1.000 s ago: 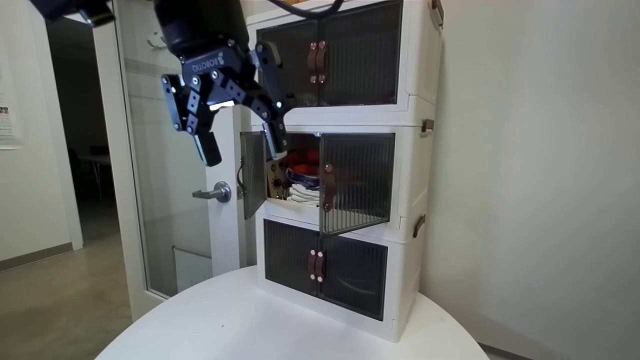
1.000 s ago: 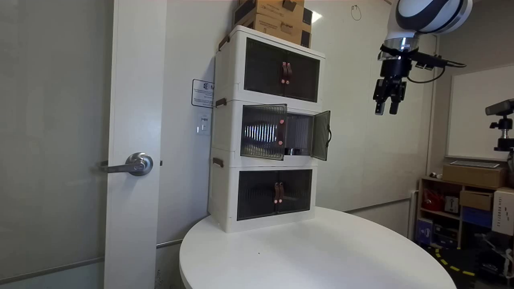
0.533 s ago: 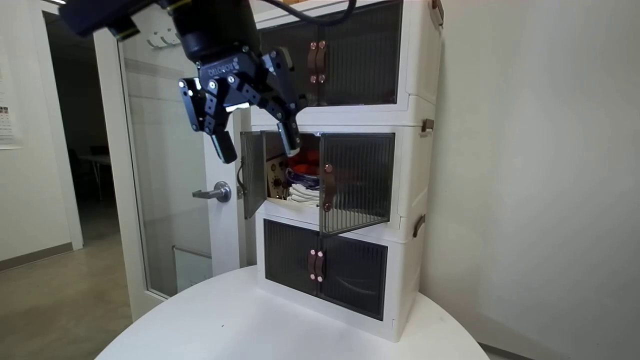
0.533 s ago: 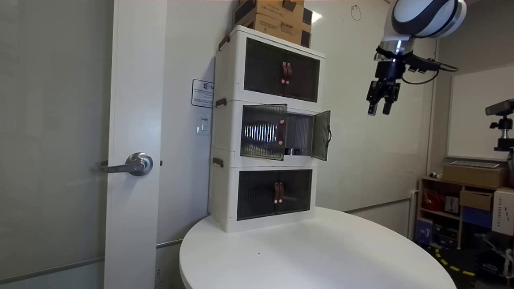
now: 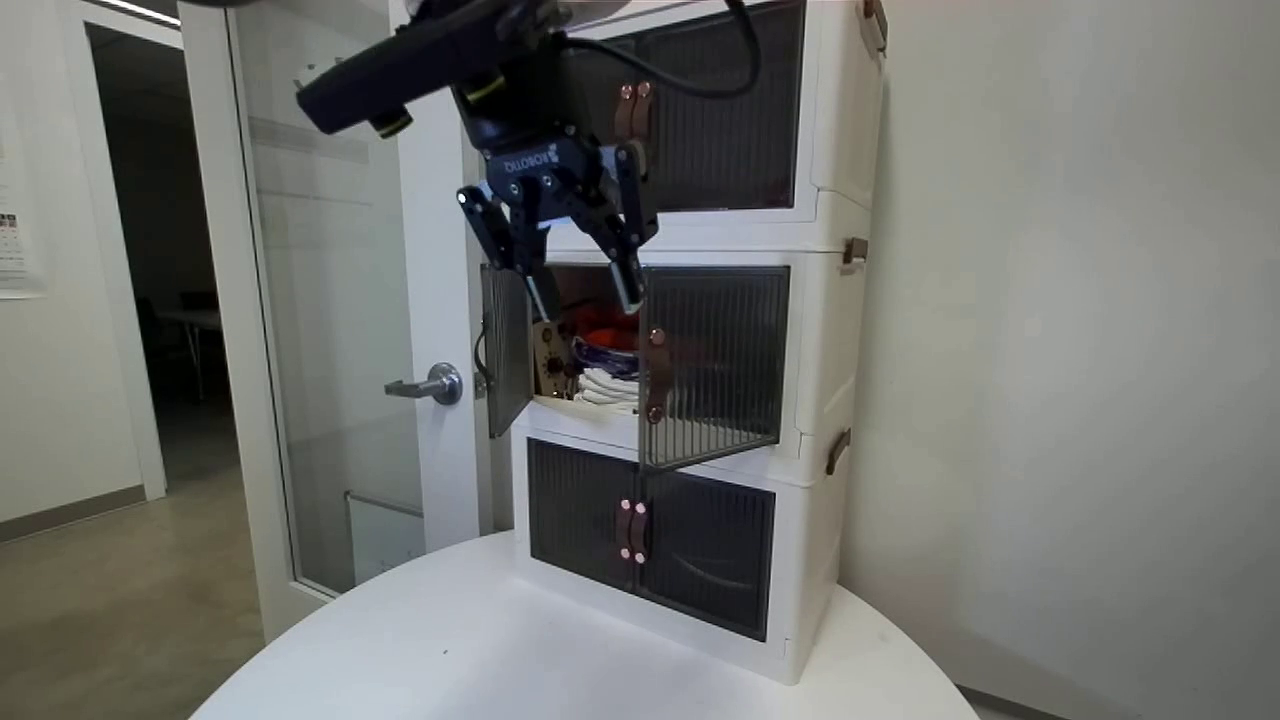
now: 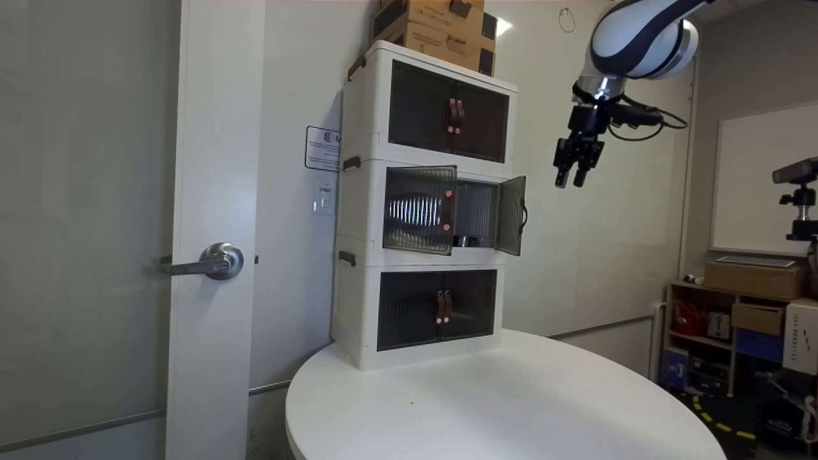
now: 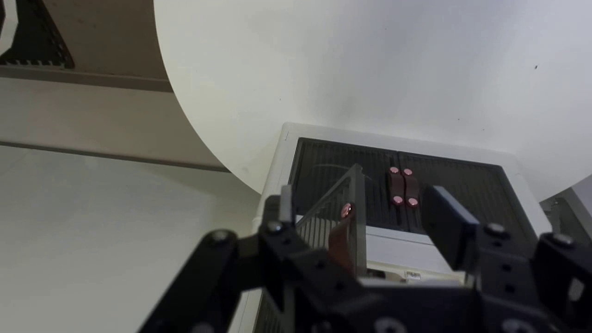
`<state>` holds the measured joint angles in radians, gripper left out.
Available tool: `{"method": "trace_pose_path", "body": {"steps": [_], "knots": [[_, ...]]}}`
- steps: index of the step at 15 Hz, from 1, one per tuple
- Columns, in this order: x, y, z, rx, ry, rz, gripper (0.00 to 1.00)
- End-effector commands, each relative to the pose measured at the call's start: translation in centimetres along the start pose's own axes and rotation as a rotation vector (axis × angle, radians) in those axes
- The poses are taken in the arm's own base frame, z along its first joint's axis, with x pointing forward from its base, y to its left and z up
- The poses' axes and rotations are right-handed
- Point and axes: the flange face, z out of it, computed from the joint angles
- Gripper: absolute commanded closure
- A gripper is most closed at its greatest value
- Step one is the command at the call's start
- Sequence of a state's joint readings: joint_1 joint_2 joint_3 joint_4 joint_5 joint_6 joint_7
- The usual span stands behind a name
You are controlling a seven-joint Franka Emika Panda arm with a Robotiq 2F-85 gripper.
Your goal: Close the doors of the middle shelf
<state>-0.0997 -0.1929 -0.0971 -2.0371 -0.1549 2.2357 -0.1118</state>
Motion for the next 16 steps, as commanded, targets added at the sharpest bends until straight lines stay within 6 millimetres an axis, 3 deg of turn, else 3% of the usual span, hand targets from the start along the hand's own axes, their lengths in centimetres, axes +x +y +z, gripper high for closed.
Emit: {"method": "trace_pose_path", "body": {"steps": [1,6,16], "knots": [[2.9,0.7,0.6,-0.016,0.040,0.056,0.62],[4.7,1.2,2.6,-0.007,0.091,0.088,0.99],[7.1,1.7,7.7,0.029,0.305,0.202,1.00]]}}
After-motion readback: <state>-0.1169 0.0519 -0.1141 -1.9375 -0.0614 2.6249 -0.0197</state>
